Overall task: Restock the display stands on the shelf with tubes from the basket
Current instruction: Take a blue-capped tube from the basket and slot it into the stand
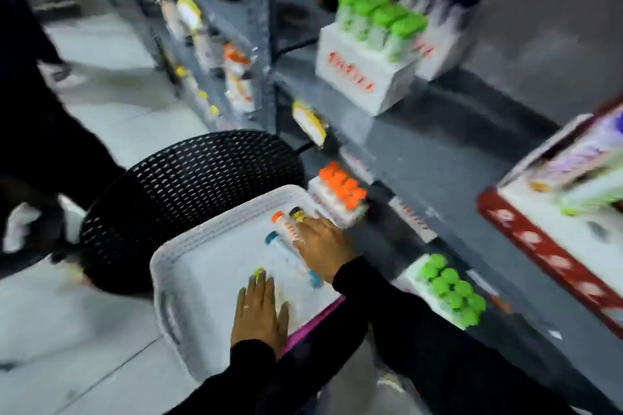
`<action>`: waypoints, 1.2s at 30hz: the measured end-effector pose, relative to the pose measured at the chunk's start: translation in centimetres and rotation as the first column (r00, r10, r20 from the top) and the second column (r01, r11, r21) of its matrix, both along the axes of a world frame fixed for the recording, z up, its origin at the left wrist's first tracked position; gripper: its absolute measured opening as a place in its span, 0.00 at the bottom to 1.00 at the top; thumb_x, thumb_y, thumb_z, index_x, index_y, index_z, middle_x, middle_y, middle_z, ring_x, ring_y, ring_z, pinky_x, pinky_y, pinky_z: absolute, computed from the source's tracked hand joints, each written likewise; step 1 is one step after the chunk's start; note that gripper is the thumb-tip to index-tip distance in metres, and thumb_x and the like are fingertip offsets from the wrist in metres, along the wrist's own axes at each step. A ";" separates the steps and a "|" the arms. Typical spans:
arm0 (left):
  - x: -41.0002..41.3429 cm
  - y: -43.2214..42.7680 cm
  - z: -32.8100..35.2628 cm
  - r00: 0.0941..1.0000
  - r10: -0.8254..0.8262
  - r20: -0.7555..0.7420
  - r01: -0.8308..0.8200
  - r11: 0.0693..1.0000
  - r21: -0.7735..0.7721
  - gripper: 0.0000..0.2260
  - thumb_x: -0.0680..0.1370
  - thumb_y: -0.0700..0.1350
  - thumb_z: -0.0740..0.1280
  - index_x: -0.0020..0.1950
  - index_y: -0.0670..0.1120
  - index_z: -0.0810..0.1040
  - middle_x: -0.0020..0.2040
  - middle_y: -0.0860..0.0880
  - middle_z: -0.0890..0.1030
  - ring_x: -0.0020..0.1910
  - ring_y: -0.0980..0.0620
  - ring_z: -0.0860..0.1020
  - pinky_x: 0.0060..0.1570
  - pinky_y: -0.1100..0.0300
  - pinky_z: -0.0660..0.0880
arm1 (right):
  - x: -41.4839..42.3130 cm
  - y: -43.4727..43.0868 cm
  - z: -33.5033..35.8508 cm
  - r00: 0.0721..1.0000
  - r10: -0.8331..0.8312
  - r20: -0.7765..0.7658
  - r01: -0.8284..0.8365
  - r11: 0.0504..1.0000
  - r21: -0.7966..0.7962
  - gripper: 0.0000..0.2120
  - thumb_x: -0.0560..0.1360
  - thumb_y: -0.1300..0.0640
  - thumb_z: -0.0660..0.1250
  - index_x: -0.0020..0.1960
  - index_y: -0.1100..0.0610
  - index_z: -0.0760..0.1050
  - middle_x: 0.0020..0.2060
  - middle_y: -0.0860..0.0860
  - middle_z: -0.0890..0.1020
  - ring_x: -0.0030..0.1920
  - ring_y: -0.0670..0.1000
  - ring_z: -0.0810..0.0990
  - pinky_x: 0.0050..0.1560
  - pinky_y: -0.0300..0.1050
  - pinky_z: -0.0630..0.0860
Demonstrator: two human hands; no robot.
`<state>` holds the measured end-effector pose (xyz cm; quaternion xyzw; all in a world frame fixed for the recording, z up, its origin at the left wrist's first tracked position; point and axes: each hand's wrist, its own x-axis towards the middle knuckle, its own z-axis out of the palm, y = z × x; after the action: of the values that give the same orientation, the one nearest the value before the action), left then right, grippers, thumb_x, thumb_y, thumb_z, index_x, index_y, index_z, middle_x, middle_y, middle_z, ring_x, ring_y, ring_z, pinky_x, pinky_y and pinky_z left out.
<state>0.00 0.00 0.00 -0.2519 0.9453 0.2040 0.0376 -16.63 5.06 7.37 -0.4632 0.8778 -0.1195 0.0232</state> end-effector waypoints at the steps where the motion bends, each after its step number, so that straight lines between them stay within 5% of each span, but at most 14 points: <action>1: 1.2 -0.3 -0.8 0.997 0.069 0.036 -0.070 0.997 0.013 0.35 0.80 0.57 0.39 0.59 0.32 0.74 0.61 0.34 0.75 0.61 0.37 0.72 0.67 0.54 0.49 | 0.4 -1.5 -2.1 0.997 0.019 0.068 -0.023 0.998 0.058 0.16 0.76 0.55 0.60 0.56 0.62 0.80 0.54 0.60 0.83 0.56 0.60 0.81 0.59 0.51 0.78; 4: 2.6 -0.2 -0.3 0.964 0.230 0.130 -0.234 0.972 0.011 0.37 0.75 0.60 0.39 0.65 0.34 0.69 0.67 0.36 0.68 0.65 0.38 0.68 0.67 0.49 0.57 | 1.7 -4.8 -4.3 0.961 -0.071 0.268 -0.028 0.937 0.348 0.18 0.81 0.54 0.57 0.66 0.62 0.70 0.63 0.60 0.78 0.63 0.60 0.75 0.64 0.52 0.73; 7: 2.3 -0.2 -0.3 0.951 0.210 0.229 -0.226 0.973 0.045 0.43 0.66 0.63 0.30 0.75 0.41 0.51 0.76 0.44 0.51 0.73 0.47 0.48 0.71 0.53 0.43 | 1.8 -6.2 -5.3 0.945 -0.215 0.245 0.075 0.875 0.479 0.16 0.81 0.57 0.58 0.67 0.61 0.68 0.62 0.59 0.77 0.62 0.61 0.77 0.60 0.54 0.74; 16: 3.0 -0.4 -1.7 0.951 0.209 0.228 -0.230 0.971 0.071 0.43 0.66 0.64 0.32 0.73 0.42 0.57 0.74 0.45 0.58 0.73 0.48 0.53 0.69 0.56 0.47 | 2.1 -6.2 -2.3 0.913 -0.125 0.388 -0.072 0.887 0.456 0.22 0.76 0.58 0.64 0.69 0.55 0.62 0.56 0.62 0.77 0.52 0.63 0.78 0.41 0.50 0.69; 19: 3.0 -0.5 -1.5 0.953 0.186 0.238 -0.217 0.970 0.109 0.44 0.65 0.65 0.32 0.73 0.43 0.58 0.74 0.45 0.59 0.72 0.48 0.54 0.69 0.56 0.49 | 0.9 -4.1 2.3 0.838 -0.179 0.515 -0.105 0.873 0.476 0.10 0.77 0.56 0.64 0.55 0.60 0.72 0.45 0.60 0.77 0.39 0.58 0.76 0.38 0.47 0.71; 23: 2.4 -0.8 -1.4 0.953 0.094 0.289 -0.121 0.990 0.077 0.46 0.63 0.65 0.31 0.74 0.44 0.57 0.75 0.45 0.57 0.72 0.47 0.54 0.70 0.53 0.50 | -0.2 0.2 7.8 0.754 -0.292 0.588 0.013 0.902 0.431 0.16 0.76 0.52 0.61 0.37 0.62 0.77 0.26 0.55 0.78 0.28 0.59 0.80 0.33 0.43 0.76; 27: -0.6 0.3 -0.8 0.988 -0.043 0.146 0.039 0.999 0.028 0.44 0.74 0.66 0.32 0.65 0.35 0.70 0.66 0.37 0.71 0.65 0.38 0.69 0.63 0.45 0.63 | -0.5 5.2 14.3 0.856 -0.282 0.434 0.062 0.888 0.456 0.17 0.77 0.55 0.61 0.31 0.58 0.67 0.27 0.52 0.70 0.28 0.56 0.70 0.27 0.40 0.65; 30: -5.5 2.2 1.9 0.977 -0.191 -0.091 0.190 0.982 -0.026 0.36 0.79 0.59 0.38 0.61 0.33 0.72 0.60 0.33 0.75 0.61 0.37 0.70 0.58 0.46 0.61 | 0.1 9.6 19.5 0.907 -0.312 0.282 0.170 0.885 0.434 0.21 0.71 0.51 0.70 0.28 0.59 0.65 0.27 0.54 0.69 0.30 0.54 0.65 0.25 0.44 0.60; 34: -11.9 6.8 7.6 0.844 -0.363 -0.396 0.333 0.932 -0.144 0.28 0.79 0.56 0.47 0.63 0.33 0.67 0.62 0.30 0.72 0.63 0.37 0.62 0.63 0.48 0.54 | 0.8 15.3 25.0 0.902 -0.391 0.184 0.311 0.883 0.352 0.12 0.68 0.56 0.72 0.50 0.58 0.81 0.46 0.57 0.84 0.47 0.57 0.80 0.41 0.44 0.75; 36: -13.8 9.3 9.9 0.770 -0.467 -0.436 0.430 0.883 -0.187 0.26 0.77 0.53 0.52 0.65 0.35 0.67 0.65 0.32 0.69 0.66 0.37 0.60 0.66 0.49 0.52 | 1.5 18.2 27.6 0.893 -0.423 0.155 0.364 0.881 0.303 0.13 0.69 0.59 0.71 0.53 0.55 0.81 0.49 0.54 0.85 0.44 0.53 0.79 0.46 0.42 0.76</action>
<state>-13.77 9.29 9.91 0.0364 0.9654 0.2075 -0.1538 -15.14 23.31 34.96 -0.2509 0.9539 -0.0528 0.1557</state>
